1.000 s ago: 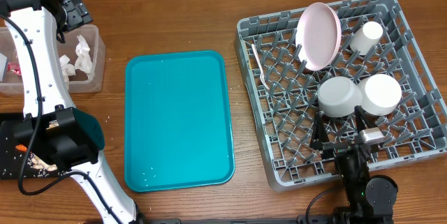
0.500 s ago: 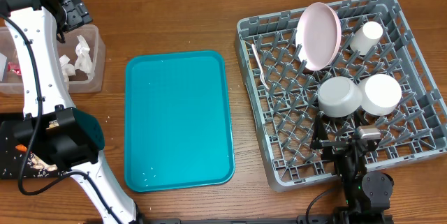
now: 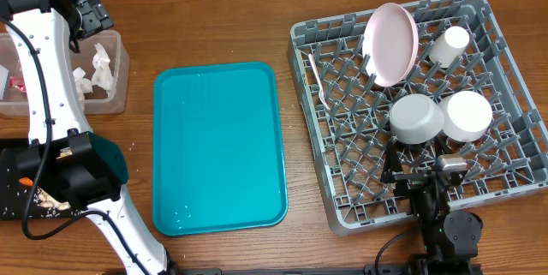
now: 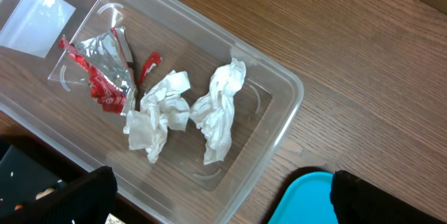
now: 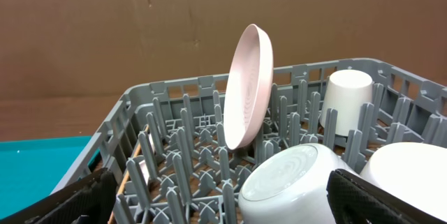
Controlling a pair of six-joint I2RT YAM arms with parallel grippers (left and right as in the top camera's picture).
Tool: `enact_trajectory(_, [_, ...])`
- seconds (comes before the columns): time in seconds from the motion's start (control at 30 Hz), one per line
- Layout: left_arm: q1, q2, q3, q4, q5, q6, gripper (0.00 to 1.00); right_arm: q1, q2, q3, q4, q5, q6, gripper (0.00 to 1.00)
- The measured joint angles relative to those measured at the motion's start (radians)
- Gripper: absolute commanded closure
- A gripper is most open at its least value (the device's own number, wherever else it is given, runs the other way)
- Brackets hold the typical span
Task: Sort waste into correct bins and load items into the dishwasher rack
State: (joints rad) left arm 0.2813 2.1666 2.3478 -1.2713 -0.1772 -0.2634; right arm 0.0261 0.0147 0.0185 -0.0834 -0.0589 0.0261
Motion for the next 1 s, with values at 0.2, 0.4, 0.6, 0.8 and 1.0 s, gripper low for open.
enact_trajectory(0.2, [0.0,0.0,0.0,0.0,0.0,0.0,0.0,0.0,0.0,0.0,0.0,0.0,-0.001,0.0])
enact_trajectory(0.4, [0.0,0.0,0.0,0.0,0.0,0.0,0.0,0.0,0.0,0.0,0.0,0.0,0.0,0.0])
enact_trajectory(0.6, [0.0,0.0,0.0,0.0,0.0,0.0,0.0,0.0,0.0,0.0,0.0,0.0,0.0,0.0])
enact_trajectory(0.8, [0.0,0.0,0.0,0.0,0.0,0.0,0.0,0.0,0.0,0.0,0.0,0.0,0.0,0.0])
enact_trajectory(1.0, [-0.016,-0.028,-0.031,0.005,-0.001,0.0,0.0,0.0,0.0,0.0,0.0,0.0,0.0,0.0])
